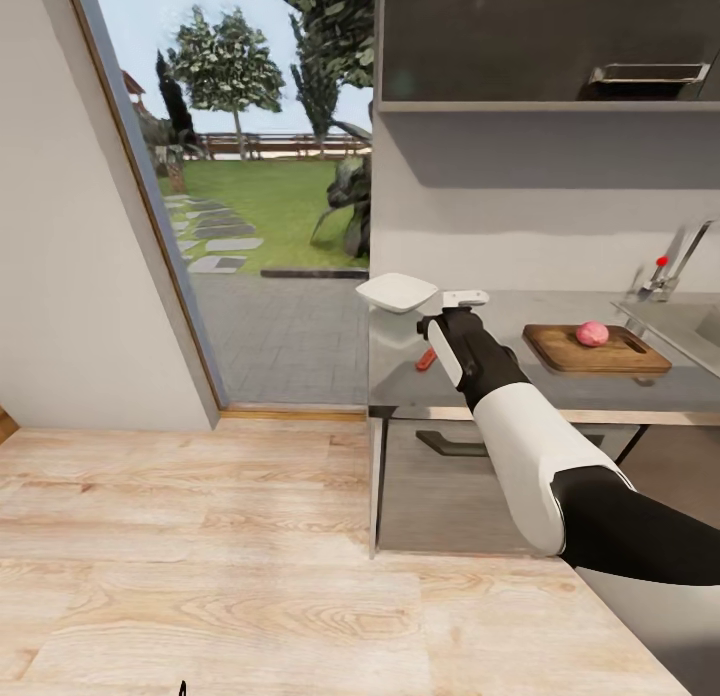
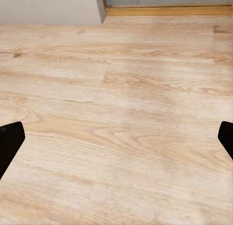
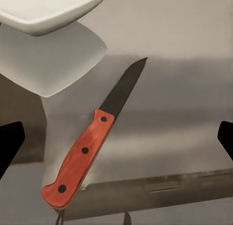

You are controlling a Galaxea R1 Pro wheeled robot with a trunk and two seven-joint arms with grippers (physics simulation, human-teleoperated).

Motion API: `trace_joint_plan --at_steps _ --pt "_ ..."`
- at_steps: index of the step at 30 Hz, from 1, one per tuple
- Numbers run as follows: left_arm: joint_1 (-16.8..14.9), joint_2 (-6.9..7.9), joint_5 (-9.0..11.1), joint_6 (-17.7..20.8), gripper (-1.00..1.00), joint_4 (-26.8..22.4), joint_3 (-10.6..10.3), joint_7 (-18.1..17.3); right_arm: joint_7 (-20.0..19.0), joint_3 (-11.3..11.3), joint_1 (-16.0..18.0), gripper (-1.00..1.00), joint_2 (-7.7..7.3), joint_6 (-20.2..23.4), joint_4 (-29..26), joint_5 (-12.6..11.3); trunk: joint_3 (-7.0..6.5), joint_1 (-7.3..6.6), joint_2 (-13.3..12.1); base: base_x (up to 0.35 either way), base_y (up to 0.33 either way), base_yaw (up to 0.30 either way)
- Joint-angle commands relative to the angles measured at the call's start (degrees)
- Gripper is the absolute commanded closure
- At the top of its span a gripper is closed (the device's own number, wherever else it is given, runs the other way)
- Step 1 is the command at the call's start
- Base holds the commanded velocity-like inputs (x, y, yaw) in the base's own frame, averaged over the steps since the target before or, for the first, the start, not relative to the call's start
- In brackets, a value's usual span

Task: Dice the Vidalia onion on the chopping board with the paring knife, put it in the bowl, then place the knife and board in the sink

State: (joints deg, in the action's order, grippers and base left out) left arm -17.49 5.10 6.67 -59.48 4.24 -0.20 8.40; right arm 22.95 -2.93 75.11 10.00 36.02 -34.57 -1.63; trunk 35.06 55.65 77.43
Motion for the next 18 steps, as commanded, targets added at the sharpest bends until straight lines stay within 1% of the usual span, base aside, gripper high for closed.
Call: trace_joint_plan --at_steps 1,8,18 --pt "-0.09 0.0 0.28 -0.29 -1.0 0.21 -0.06 -0.14 0.3 -0.14 0.04 -1.0 0.0 0.29 0.02 -0.23 0.05 0.0 0.03 0.0 0.0 0.0" --pt "-0.09 0.0 0.3 -0.29 -1.0 0.23 -0.06 -0.14 0.15 -0.14 0.04 -1.0 0.0 0.28 0.18 -0.31 0.12 0.0 0.03 0.0 0.0 0.0" --pt "-0.09 0.0 0.3 -0.29 -1.0 0.24 -0.06 -0.14 -0.58 -0.14 0.04 -1.0 0.0 0.28 0.2 -0.31 0.82 0.0 0.03 0.0 0.0 0.0"
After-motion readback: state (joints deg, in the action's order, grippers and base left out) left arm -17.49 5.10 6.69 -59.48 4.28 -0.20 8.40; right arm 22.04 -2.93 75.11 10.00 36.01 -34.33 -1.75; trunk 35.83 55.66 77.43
